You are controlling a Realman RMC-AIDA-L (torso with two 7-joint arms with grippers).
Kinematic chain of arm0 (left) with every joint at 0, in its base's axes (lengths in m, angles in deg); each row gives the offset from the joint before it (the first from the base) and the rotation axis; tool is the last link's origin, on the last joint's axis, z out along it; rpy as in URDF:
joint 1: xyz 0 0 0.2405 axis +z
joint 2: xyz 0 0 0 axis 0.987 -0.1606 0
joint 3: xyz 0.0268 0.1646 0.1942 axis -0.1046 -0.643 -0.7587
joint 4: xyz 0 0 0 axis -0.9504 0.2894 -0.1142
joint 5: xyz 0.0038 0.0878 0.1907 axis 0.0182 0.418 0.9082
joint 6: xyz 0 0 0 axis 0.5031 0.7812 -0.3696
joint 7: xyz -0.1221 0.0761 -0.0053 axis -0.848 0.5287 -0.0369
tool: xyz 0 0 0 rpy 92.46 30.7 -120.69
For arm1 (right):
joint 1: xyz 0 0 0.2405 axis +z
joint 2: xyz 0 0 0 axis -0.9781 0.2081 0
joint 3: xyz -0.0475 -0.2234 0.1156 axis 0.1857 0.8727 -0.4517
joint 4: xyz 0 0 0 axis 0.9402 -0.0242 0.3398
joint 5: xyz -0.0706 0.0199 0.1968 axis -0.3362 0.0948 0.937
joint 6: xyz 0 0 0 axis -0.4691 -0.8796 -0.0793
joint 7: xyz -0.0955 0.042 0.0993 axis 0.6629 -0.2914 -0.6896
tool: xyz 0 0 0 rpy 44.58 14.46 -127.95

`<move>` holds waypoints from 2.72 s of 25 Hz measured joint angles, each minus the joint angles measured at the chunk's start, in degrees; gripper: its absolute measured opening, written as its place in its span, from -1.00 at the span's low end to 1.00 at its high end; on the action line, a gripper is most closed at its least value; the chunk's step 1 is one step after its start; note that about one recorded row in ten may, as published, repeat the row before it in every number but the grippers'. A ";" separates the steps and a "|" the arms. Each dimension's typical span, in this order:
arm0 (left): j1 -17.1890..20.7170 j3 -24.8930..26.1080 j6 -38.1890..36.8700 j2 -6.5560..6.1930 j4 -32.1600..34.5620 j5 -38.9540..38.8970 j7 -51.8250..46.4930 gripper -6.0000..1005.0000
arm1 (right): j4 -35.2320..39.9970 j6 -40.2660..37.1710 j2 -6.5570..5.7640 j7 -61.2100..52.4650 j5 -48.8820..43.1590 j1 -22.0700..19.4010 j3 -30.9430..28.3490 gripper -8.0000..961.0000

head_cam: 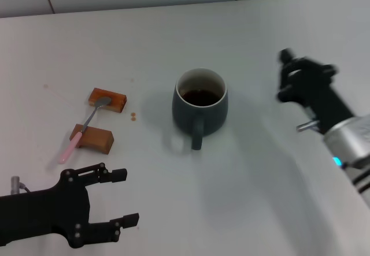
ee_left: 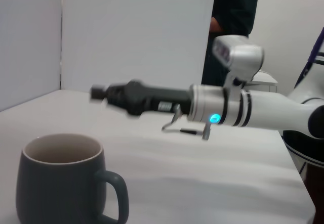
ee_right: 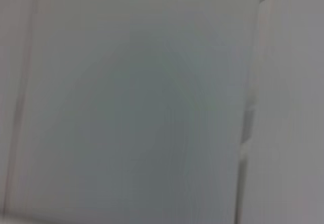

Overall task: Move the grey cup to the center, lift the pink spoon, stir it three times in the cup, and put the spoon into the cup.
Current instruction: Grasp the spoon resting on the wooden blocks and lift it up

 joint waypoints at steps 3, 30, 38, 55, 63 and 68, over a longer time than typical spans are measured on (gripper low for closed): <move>0.04 0.00 0.17 0.00 -0.11 -0.56 0.23 0.57 | 4.50 -7.26 -0.50 -7.85 -3.72 -2.74 1.50 -0.96; -0.33 0.62 -0.19 -0.19 -12.36 -20.57 -4.50 0.57 | 56.31 -31.12 -0.05 -73.84 -43.22 -11.66 16.07 -0.12; -1.10 5.42 -0.90 -0.52 -31.76 -33.38 -13.03 0.57 | 56.60 -29.17 -0.18 -73.50 -43.78 -11.32 16.53 0.56; 0.87 11.11 5.46 -0.68 -42.58 -33.90 -16.51 0.56 | 57.51 -28.02 -0.35 -73.38 -45.31 -10.59 17.27 0.70; 0.92 11.52 6.31 -0.73 -42.99 -33.93 -17.53 0.56 | 58.25 -26.69 -0.26 -73.79 -45.44 -10.46 19.36 0.70; 1.30 11.62 8.24 -0.79 -44.18 -33.87 -18.85 0.56 | 58.25 -26.14 -0.20 -73.84 -45.44 -10.31 20.20 0.70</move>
